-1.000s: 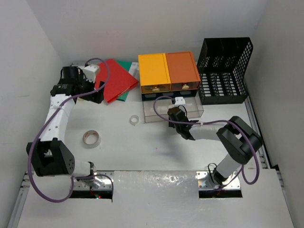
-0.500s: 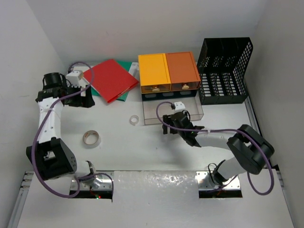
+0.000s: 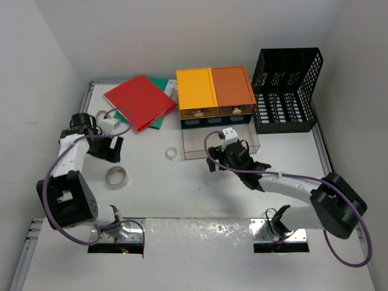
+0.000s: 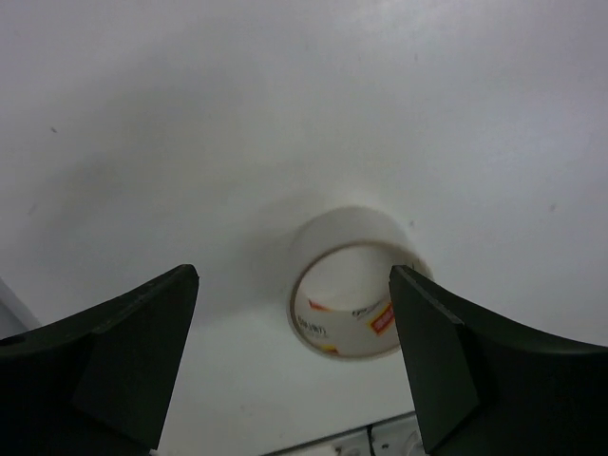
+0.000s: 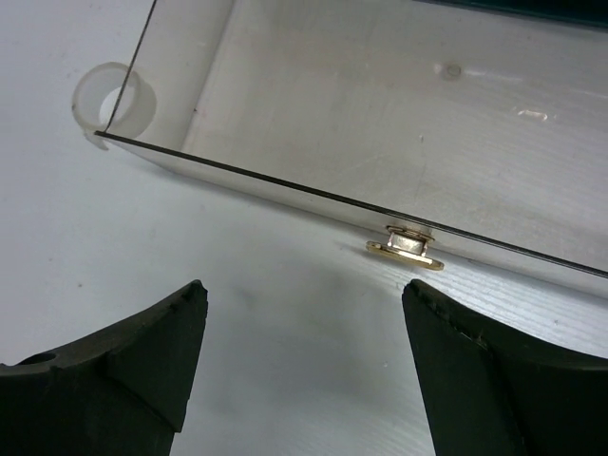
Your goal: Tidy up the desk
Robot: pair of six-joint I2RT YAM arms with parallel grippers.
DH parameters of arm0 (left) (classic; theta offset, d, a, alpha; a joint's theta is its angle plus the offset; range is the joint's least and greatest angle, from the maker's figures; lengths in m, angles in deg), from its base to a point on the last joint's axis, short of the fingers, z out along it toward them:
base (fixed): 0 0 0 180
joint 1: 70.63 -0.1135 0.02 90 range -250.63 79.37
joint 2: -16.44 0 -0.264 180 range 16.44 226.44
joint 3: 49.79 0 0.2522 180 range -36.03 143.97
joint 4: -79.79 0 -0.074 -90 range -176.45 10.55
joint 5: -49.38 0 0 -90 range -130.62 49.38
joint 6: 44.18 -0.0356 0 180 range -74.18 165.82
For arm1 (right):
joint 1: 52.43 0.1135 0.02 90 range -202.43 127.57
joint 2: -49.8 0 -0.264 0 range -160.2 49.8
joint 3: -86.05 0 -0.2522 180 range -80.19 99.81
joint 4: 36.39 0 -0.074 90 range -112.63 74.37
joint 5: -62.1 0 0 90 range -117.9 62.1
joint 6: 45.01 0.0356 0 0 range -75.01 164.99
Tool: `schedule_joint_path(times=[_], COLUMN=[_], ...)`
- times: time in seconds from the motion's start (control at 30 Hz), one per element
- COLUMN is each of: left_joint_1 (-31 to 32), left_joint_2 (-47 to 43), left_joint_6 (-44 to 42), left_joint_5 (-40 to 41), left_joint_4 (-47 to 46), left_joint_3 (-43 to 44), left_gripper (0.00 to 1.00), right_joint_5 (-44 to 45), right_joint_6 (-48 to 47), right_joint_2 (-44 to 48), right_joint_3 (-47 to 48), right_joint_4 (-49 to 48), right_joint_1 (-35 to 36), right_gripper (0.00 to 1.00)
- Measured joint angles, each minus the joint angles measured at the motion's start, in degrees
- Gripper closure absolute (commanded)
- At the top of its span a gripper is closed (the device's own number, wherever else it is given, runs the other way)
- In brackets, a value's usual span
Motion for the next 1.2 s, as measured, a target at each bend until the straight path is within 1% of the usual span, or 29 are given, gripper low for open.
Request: schedule_joint_path(times=[0.07, 0.13, 0.27, 0.3, 0.4, 0.43, 0.47, 0.5, 0.6, 0.67, 0.77, 0.83, 0.87, 0.93, 1.03, 1.1, 1.2], left_joint_1=[0.57, 1.11, 1.53, 1.57, 1.60, 1.66, 1.73, 1.75, 1.79, 1.77, 2.54, 5.16, 7.80, 15.06, 29.35, 38.01, 47.91], left_joint_2=[-1.31, -0.15, 2.80, 3.08, 3.58, 4.02, 4.81, 5.79, 7.04, 6.95, 5.75, 4.02, 2.93, 1.73, 3.08, 6.58, 15.15], left_joint_6=[-3.48, -5.44, -8.07, -8.46, -8.94, -8.94, -8.50, -7.67, -6.12, -4.42, -1.68, 0.90, 2.34, 4.79, 8.92, 11.17, 13.27], left_joint_5=[1.97, 4.07, 7.76, 8.15, 8.55, 8.83, 9.18, 9.31, 8.90, 6.99, 4.07, 3.74, 4.48, 5.22, 6.56, 8.48, 11.85], left_joint_4=[1.27, 0.90, -1.05, -1.38, -2.78, -3.69, -4.39, -5.07, -5.49, -5.25, -2.56, -0.90, -0.76, -0.57, -0.79, -1.86, -2.05], left_joint_3=[-2.75, -4.57, -8.83, -9.94, -12.46, -13.14, -13.53, -13.55, -12.22, -10.67, -5.51, -0.17, 2.93, 9.27, 20.52, 28.33, 38.66], left_gripper=[0.23, 0.28, 0.29, 0.30, 0.52, 0.76, 0.95, 1.00, 1.00, 1.00, 1.00, 1.00, 1.00, 1.00, 1.00, 1.00, 1.00], right_joint_5=[-0.26, -0.85, -1.25, -1.27, -1.01, -0.87, -0.85, -0.81, -0.44, 0.35, 2.56, 3.87, 4.33, 5.22, 6.27, 6.84, 8.52], right_joint_6=[-0.28, -0.66, -1.38, -1.53, -1.75, -1.90, -2.01, -2.21, -2.38, -2.34, -2.19, -2.16, -2.19, -2.19, -2.21, -2.40, -3.06], right_joint_2=[0.52, 0.50, 0.50, 0.50, 0.50, 0.50, 0.50, 0.50, 0.61, 1.03, 3.30, 5.77, 7.15, 10.43, 15.89, 19.32, 23.39], right_joint_3=[0.00, 0.00, 0.00, 0.00, 0.00, 0.00, 0.00, 0.00, 0.00, -0.02, -0.74, -1.70, -2.14, -2.91, -3.69, -3.85, -3.85], right_joint_4=[0.17, 0.57, 1.84, 2.10, 2.47, 2.58, 2.69, 2.82, 3.43, 3.72, 4.09, 4.90, 5.44, 7.17, 9.51, 11.26, 14.03], right_joint_1=[0.20, 0.59, 1.16, 1.16, 1.38, 1.40, 1.42, 1.42, 1.42, 1.42, 1.40, 0.96, 0.70, -0.46, -3.06, -4.87, -7.34], right_gripper=[0.19, 0.19, 0.19, 0.19, 0.19, 0.19, 0.19, 0.19, 0.18, 0.16, 0.15, 0.15, 0.15, 0.15, 0.15, 0.15, 0.15])
